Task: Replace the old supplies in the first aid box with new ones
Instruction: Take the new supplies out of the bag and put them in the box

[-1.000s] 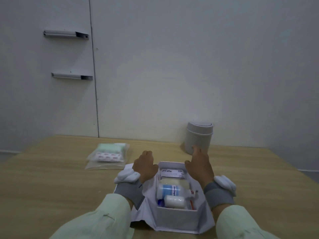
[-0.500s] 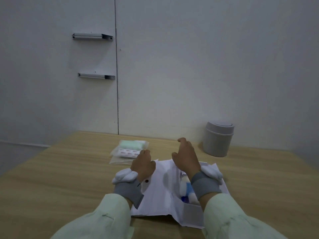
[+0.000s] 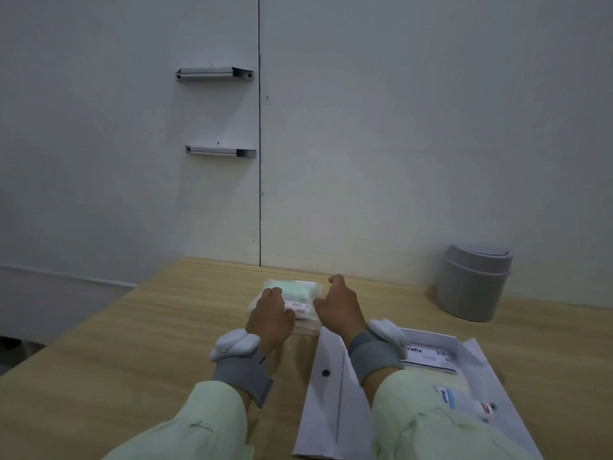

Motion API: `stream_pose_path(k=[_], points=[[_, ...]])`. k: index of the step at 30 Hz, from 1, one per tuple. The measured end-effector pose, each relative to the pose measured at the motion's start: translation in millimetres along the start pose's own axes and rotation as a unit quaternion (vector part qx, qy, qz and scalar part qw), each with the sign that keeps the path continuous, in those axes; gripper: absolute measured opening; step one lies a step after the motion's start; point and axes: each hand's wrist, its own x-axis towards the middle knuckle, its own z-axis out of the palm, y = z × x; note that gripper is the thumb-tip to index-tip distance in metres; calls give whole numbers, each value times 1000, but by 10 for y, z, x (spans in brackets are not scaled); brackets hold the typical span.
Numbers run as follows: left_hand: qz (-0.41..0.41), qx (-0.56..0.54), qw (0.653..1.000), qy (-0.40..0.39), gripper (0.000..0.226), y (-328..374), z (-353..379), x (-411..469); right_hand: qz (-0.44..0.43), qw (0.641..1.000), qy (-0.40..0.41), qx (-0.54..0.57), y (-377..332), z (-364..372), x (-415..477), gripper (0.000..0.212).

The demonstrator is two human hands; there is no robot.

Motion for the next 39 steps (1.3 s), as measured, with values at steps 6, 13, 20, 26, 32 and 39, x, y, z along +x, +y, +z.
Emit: stream_pose_path(k=[6,13,20,26,32,39], points=[[-31,-3,999,-20,60,-204,-18,228,47,997,-54,-2,18,170,279,56],[-32,-9,999,-20,46,-378,139,241,126,985,-48,110,106,413,515,59],[-27,-5,1000,14,43,-398,204,217,135,973,-49,182,114,626,650,47],[-3,-27,999,46,64,-367,165,198,102,984,-47,140,64,516,547,72],[115,81,989,46,90,-130,38,151,36,993,-72,82,-22,104,377,48],[115,-176,973,93,56,273,-22,-63,-1,978,-168,127,-144,-433,4,61]])
